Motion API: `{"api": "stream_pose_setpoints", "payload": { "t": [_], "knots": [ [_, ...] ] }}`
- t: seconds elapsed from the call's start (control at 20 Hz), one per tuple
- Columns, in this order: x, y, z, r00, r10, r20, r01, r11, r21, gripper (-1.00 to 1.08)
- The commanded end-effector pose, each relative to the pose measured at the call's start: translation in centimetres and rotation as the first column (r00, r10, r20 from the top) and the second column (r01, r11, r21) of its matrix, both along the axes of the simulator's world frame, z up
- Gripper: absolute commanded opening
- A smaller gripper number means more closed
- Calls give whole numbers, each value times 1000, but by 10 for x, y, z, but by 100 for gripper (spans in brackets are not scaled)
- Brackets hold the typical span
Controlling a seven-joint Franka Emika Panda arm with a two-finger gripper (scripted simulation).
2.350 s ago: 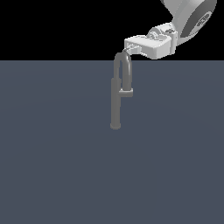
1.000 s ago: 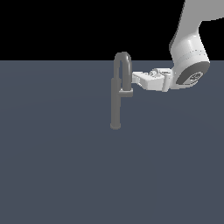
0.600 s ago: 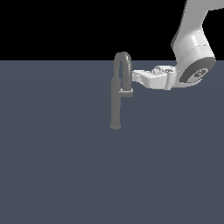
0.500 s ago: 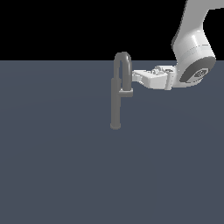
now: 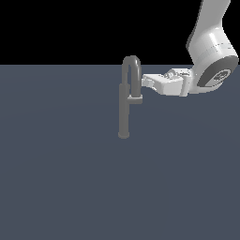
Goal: Turn on the faucet by rotating a designated handle.
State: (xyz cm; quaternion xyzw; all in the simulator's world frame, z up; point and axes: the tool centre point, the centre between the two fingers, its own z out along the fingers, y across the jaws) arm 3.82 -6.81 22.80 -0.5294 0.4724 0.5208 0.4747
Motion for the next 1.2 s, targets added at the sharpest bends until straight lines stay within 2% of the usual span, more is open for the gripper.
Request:
{"api": "stream_pose_setpoints", "payload": {
  "t": [0.0,0.05,0.55,0.65,1.0,1.05,1.1,1.15],
  "knots": [
    [-9,-1,-3,1000,7,-13,-7,1000,5,-100],
    [-2,0,1,1000,1,1,-1,1000,1,-100],
    [-35,-4,-14,1000,6,-12,-6,1000,5,-100],
    [-27,-3,-4,1000,6,9,-6,1000,2,-100],
    [-53,-6,-37,1000,7,-13,-7,1000,5,-100],
    [-53,-6,-37,1000,7,-13,-7,1000,5,-100],
    [-41,-4,-14,1000,10,29,-10,1000,1,-100],
    [-43,-4,-22,1000,10,23,-10,1000,2,-100]
  ]
}}
